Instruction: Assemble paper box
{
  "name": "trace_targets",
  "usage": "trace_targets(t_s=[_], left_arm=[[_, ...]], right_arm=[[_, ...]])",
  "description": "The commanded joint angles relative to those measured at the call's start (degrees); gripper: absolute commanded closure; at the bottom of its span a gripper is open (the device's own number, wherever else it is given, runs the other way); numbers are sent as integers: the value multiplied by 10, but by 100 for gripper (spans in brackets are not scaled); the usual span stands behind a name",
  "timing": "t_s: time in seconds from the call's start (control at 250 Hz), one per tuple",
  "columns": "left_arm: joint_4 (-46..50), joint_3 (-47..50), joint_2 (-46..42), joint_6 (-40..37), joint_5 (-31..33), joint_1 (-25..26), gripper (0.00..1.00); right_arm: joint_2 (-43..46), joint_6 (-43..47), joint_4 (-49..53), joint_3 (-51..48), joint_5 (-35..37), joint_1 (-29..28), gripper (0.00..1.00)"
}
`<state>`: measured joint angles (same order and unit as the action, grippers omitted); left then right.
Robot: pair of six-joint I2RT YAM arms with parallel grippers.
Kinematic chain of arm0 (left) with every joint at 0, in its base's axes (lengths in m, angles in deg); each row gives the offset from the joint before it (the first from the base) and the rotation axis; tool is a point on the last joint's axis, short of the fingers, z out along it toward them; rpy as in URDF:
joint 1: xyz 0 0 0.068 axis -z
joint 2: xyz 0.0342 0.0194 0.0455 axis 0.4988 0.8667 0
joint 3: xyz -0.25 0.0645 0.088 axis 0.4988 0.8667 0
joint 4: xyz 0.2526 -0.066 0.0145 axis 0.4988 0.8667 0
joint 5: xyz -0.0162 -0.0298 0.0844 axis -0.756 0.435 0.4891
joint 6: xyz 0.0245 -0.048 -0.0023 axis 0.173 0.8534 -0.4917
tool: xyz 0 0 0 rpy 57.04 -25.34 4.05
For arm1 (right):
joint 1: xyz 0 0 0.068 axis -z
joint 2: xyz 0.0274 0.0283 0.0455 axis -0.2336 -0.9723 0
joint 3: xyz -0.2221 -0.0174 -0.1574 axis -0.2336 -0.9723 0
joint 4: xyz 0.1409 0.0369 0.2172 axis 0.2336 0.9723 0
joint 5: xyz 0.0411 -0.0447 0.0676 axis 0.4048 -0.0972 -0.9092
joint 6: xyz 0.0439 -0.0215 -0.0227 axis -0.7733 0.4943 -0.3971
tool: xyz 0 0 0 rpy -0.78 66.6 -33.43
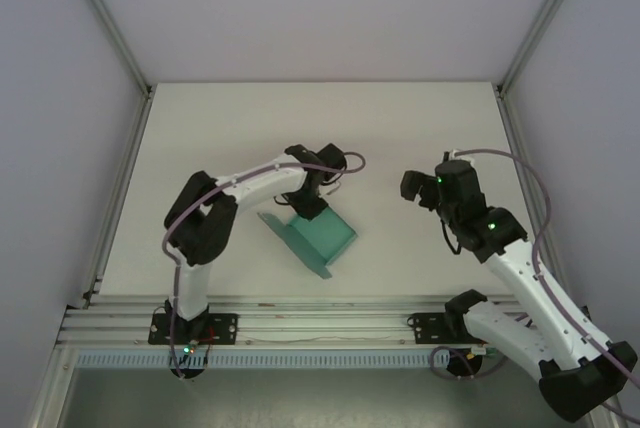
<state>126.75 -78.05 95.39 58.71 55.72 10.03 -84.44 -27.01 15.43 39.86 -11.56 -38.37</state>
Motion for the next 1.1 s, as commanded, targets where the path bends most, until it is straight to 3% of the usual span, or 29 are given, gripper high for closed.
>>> trace_targets(t_s=[0.0,0.34,0.46,0.52,0.7,0.855,1.095], left_arm=[[18,-15,56,25,130,11,100],[-59,-8,167,31,308,64,100],[-72,-4,181,38,313,67,100],[-89,6,178,41,350,70,100],[-107,9,161,17,343,73,100],[-108,18,88,11,279,72,66],[-49,-35,-10,-25,212,72,33]], right_arm=[[11,2,14,-10,29,7,0],[20,-6,18,-18,47,15,0],[26,-10,16,-22,44,16,0],[28,-11,17,-24,43,17,0],[39,-15,18,-28,40,17,0],[56,-15,26,-32,25,17,0],[76,0,25,-34,-13,18,0]])
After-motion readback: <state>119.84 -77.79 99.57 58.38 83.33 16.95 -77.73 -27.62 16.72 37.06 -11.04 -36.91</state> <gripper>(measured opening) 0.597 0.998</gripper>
